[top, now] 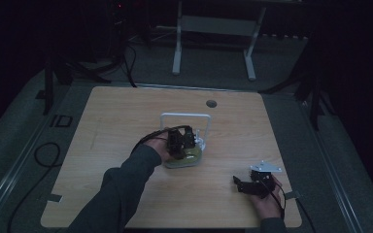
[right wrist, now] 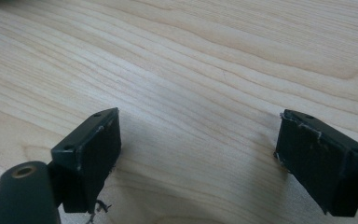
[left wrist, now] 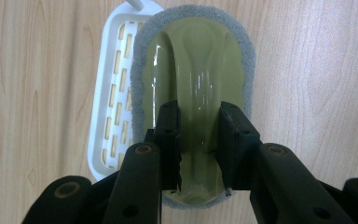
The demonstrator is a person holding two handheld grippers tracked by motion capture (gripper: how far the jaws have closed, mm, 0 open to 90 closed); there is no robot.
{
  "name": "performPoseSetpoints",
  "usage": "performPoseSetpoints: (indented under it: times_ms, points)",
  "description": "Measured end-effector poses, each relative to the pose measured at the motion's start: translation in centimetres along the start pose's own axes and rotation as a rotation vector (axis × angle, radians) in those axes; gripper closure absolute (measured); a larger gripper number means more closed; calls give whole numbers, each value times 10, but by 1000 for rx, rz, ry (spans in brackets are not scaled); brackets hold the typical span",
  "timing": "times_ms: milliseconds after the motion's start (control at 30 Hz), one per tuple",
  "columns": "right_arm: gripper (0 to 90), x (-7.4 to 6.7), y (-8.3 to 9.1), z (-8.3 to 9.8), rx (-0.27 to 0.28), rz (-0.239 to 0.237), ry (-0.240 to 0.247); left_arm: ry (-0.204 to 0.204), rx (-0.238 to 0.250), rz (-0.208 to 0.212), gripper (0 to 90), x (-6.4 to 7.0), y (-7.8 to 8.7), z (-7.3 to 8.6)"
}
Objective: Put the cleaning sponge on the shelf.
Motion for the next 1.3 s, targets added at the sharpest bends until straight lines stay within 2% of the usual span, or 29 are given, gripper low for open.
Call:
performPoseSetpoints:
  times_ms: [533,867,1000,1300]
  points:
    - [136,0,0,0,0,0,0,-48,-5,-41,716,-5,4,-2]
    - [136,0,0,0,-1,0,-2,-43,-5,-55,716,-12,2,0]
    - [136,0,0,0,-2,0,-2,-59,-9,-56,716,-13,1,-1]
    - [136,0,0,0,-1,-1,-3,-64,-5,-63,716,-17,-1,0]
Point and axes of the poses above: each handheld gripper's, and its own axes: y roughly backward along the jaws, z roughly out of its underside, x roughly to its right, the point moved 1 cm from there along -y, roughly forward along the jaws, and after that the axes turned 13 degrees about z, right-handed, at the moved point
